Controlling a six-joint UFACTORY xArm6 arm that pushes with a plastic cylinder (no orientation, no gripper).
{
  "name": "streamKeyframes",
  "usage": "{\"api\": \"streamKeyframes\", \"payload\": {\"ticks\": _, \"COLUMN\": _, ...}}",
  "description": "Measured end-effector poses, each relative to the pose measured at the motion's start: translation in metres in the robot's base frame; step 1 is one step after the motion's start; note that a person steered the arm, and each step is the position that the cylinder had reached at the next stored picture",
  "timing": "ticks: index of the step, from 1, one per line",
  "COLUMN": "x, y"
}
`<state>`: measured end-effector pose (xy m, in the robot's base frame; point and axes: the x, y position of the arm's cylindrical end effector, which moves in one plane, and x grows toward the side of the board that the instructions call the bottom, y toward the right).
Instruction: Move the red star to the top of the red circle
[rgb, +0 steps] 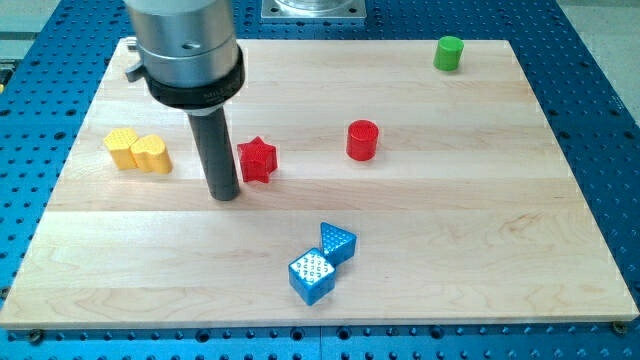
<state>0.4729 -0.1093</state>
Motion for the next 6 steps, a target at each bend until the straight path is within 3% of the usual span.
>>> {"api": "streamKeyframes", "payload": {"ticks": 2, "x": -0.018, "y": 0.077}}
{"api": "streamKeyframes", "payload": {"ticks": 3, "x": -0.022, "y": 0.031}}
{"api": "streamKeyframes", "payload": {"ticks": 4, "x": -0.037, "y": 0.036}}
{"api": "streamKeyframes", "payload": {"ticks": 6, "x": -0.059, "y": 0.125}}
